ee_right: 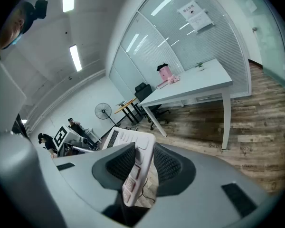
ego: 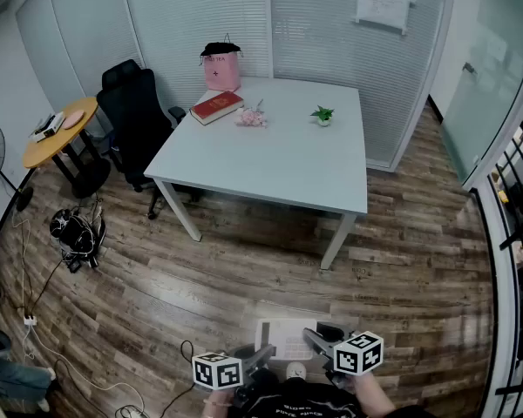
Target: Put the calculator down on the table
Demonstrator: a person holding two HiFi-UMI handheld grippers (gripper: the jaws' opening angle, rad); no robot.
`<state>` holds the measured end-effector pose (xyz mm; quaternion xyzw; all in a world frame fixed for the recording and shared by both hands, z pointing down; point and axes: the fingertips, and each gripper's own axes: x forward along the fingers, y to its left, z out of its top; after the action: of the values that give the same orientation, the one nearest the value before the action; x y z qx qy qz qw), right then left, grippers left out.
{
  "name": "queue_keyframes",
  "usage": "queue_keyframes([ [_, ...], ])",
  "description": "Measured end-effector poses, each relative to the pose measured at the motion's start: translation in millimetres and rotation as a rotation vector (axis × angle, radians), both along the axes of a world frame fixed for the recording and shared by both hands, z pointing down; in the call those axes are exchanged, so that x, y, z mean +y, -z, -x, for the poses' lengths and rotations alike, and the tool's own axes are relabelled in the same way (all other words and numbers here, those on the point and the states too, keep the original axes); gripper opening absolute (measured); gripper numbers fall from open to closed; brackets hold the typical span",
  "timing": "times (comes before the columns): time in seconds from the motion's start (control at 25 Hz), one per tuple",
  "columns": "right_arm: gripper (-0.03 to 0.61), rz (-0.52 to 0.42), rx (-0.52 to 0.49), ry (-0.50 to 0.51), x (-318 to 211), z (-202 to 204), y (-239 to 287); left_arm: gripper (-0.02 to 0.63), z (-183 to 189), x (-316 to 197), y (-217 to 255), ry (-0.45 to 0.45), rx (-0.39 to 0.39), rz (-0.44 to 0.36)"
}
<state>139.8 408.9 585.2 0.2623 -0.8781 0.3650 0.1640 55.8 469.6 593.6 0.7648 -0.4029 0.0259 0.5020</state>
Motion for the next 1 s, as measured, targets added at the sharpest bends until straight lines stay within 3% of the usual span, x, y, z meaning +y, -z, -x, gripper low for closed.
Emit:
queue_keyframes([
  [0.64,0.133,-0.036,0.007,-0.020,25.8,13.7,5.9,0.087,12.5,27.6,-0.3,0.028,0.036,-0.015],
  [1.0,0.138,-0.055,0.008,-0.084,15.2,32.3,5.6,0.087,34.1,14.5,1.4,-0.012,0.017,-0.025],
])
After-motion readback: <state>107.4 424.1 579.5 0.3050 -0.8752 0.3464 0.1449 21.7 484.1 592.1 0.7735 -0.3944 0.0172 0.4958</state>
